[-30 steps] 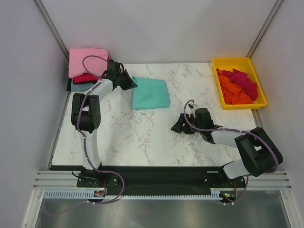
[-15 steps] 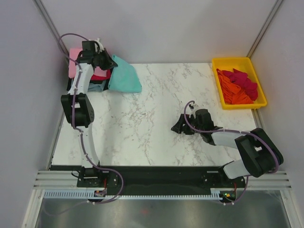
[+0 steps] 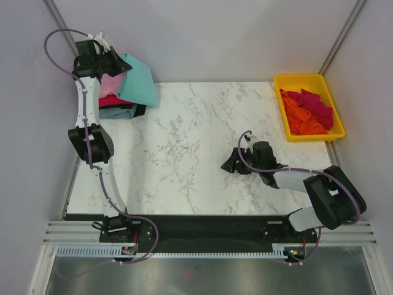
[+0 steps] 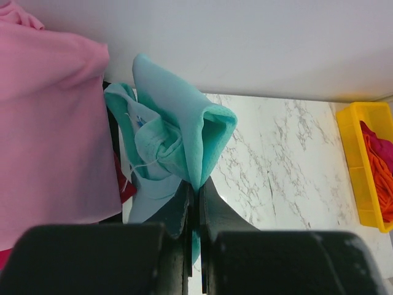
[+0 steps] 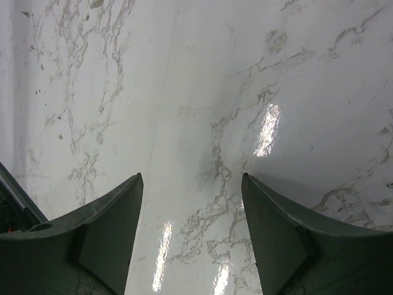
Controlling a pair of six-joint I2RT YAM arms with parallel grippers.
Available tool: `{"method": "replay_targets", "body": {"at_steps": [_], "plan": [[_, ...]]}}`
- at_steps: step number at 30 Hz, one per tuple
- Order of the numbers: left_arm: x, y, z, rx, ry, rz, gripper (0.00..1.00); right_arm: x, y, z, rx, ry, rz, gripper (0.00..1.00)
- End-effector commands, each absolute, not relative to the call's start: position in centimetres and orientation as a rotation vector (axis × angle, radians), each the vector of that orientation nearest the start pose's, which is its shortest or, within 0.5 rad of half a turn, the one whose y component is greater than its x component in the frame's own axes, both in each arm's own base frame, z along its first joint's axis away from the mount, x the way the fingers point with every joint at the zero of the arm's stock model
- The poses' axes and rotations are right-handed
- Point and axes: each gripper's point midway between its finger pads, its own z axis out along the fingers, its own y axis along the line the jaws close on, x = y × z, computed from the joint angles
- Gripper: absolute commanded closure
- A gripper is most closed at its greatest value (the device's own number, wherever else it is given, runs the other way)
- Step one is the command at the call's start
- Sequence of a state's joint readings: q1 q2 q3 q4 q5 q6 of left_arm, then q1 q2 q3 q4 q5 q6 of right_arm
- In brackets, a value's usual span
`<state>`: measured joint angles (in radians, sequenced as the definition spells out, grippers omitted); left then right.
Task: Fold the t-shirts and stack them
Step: Neatly place the folded tshirt to the corner
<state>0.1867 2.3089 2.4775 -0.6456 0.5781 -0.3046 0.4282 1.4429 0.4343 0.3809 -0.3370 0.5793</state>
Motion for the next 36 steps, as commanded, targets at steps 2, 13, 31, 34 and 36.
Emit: {"method": "replay_targets", "body": {"at_steps": [2, 13, 31, 34, 36], "plan": [[61.2, 1.9, 32.4, -0.004, 1.884, -0.582, 0.98, 26.0, 20.0, 1.2, -0.016, 2.400, 0.842, 0.26], [61.3, 3.9, 36.1, -0.020, 1.771, -0.578, 0.98, 26.0, 20.1, 1.2, -0.016, 2.401, 0.843, 0.26], [62.0, 6.5, 37.1, -0.017, 1.706, -0.511, 0.98, 26.0, 20.1, 1.1, -0.017, 2.405, 0.844, 0.26], [62.3, 7.1, 36.9, -0.028, 1.704, -0.507, 0.98, 26.0, 20.2, 1.1, -0.018, 2.405, 0.845, 0.26], [62.4, 7.6, 36.8, -0.036, 1.702, -0.498, 0.98, 26.1, 20.1, 1.1, -0.017, 2.403, 0.843, 0.26]]}}
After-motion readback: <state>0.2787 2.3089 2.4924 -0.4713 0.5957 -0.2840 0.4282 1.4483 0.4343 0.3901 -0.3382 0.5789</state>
